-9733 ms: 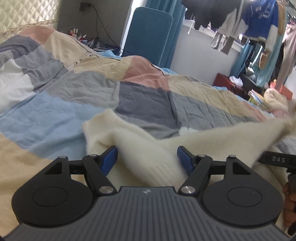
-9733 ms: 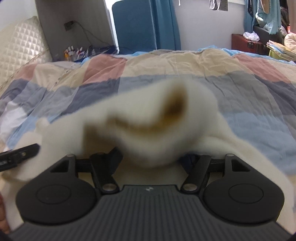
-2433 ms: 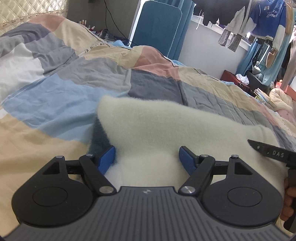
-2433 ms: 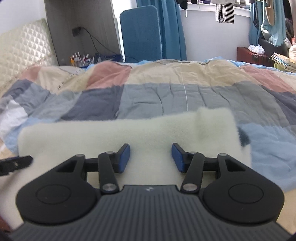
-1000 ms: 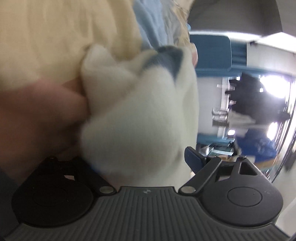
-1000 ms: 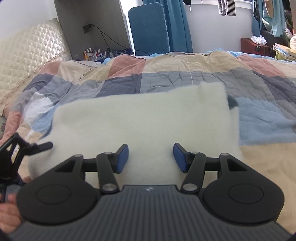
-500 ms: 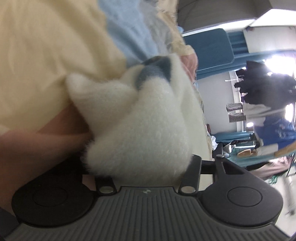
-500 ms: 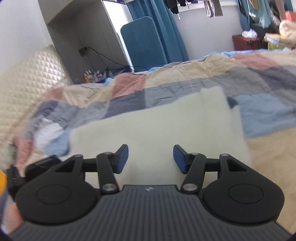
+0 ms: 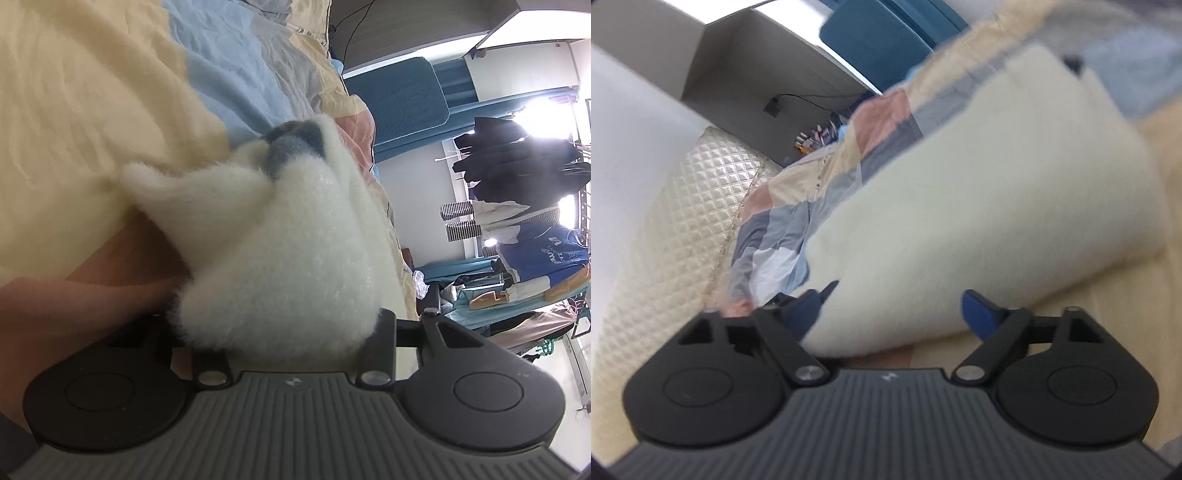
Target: Fold large clothes
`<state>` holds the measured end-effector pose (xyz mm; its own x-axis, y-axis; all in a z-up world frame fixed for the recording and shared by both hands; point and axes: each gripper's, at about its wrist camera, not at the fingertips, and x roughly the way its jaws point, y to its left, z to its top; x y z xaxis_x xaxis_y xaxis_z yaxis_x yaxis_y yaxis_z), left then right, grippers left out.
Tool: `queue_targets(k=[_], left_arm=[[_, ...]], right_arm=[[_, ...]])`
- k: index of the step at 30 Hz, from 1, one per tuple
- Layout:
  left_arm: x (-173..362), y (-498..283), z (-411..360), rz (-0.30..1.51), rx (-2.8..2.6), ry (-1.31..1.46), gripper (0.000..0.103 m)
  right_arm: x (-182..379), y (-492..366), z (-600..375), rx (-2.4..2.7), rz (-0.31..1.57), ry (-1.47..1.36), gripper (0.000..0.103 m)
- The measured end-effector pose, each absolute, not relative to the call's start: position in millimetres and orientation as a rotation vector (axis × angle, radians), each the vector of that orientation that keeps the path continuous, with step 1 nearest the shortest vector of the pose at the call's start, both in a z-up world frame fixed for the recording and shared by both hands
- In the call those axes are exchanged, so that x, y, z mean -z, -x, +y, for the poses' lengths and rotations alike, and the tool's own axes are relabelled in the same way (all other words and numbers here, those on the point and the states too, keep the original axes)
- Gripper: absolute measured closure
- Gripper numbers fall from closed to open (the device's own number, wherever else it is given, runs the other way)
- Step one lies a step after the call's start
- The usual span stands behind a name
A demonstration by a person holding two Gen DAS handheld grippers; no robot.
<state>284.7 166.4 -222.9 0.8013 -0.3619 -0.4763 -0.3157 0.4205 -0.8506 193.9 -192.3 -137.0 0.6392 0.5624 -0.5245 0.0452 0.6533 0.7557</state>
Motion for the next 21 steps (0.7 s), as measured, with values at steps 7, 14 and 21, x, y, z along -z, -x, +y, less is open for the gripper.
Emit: queue_targets(k=[7,14,21], left_arm=[[225,-283,167,0.677,0.032,1.168,0.054],[227,-283,166,0.674,0.035,1.179,0.054],[229,-282,168,0.672,0.038,1.182,0.054]], right_arm=[[189,-210,-205,-0.217,0.974,-1.091,0.013],[203,-213,-232,-0.048,0.82,-1.314,0.013],[210,-193,-244,0.034,0.754,-1.425,0.013]])
